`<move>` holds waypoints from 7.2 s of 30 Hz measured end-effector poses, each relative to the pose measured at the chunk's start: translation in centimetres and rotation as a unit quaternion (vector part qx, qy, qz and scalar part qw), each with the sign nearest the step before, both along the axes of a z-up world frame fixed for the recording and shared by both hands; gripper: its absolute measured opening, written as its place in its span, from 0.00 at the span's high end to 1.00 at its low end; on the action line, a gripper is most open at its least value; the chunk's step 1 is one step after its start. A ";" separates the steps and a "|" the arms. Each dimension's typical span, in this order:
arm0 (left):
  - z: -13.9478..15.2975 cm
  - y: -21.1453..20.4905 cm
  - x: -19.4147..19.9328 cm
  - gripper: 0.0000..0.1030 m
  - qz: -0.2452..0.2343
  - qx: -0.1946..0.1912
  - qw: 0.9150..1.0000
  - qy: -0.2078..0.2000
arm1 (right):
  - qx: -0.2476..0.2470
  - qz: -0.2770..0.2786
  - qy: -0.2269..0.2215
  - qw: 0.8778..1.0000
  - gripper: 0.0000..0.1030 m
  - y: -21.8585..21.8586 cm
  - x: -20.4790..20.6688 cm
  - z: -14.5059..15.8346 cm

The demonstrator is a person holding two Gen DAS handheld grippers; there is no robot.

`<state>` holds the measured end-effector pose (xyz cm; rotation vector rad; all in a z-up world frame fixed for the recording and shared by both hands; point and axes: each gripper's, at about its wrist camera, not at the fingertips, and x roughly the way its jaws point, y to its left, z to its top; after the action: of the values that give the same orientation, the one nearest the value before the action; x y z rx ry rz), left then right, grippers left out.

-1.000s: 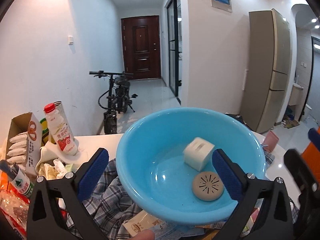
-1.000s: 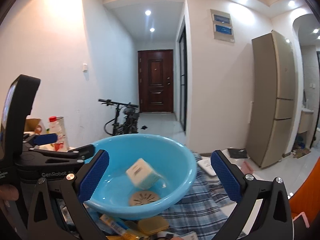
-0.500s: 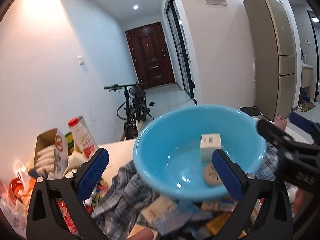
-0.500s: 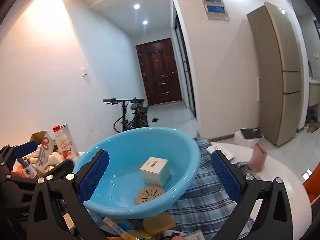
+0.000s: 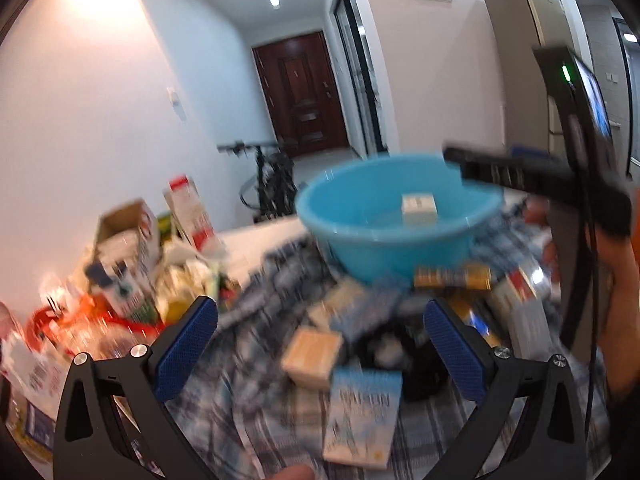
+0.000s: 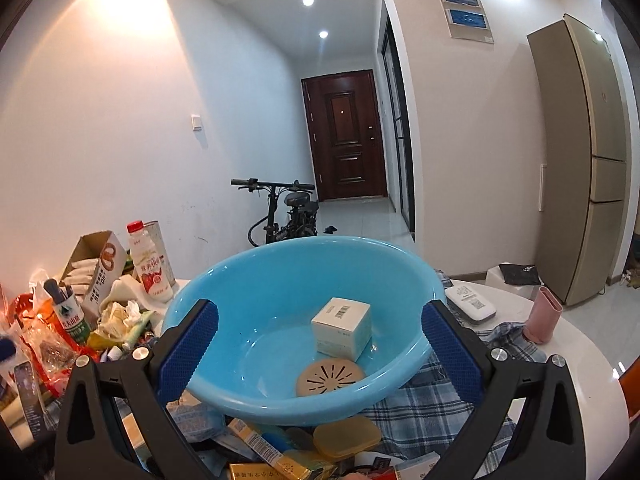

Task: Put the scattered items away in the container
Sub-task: 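Withdraw the left gripper from the basin toward the RAISON box, then grasp the RAISON box with the left gripper while the right gripper approaches the white lotion bottle, then close the right gripper around the white lotion bottle, then lift the lotion bottle with the right gripper while the left gripper holds the RAISON box, then carry the lotion bottle and RAISON box over the blue basin with both grippers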

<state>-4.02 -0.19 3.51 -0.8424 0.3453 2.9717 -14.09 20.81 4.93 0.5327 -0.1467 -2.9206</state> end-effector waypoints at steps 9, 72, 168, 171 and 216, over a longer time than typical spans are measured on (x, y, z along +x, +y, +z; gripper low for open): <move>-5.9 -0.3 0.4 0.00 -0.035 0.015 0.996 -0.077 | -0.016 0.009 -0.022 1.000 0.00 0.4 -0.6 -0.3; -9.5 -1.9 -1.3 0.46 -0.010 0.058 0.993 -0.102 | 0.149 -0.113 -0.253 0.949 0.00 10.8 6.4 -13.1; -8.7 -3.1 -0.5 0.47 0.001 0.093 0.993 -0.071 | 0.093 -0.020 -0.128 0.987 0.34 -0.9 11.1 -10.0; -8.6 -3.1 -0.3 0.47 0.005 0.091 0.994 -0.066 | 0.093 -0.021 -0.127 0.987 0.34 -0.9 11.1 -10.0; 3.6 0.8 -4.3 0.47 -0.061 0.068 0.995 0.051 | 0.086 -0.001 -0.023 0.996 0.34 -2.7 7.5 1.4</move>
<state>-8.32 0.66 7.06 -0.6336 0.1870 2.8918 -6.57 18.11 6.37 0.6262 0.1001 -2.9404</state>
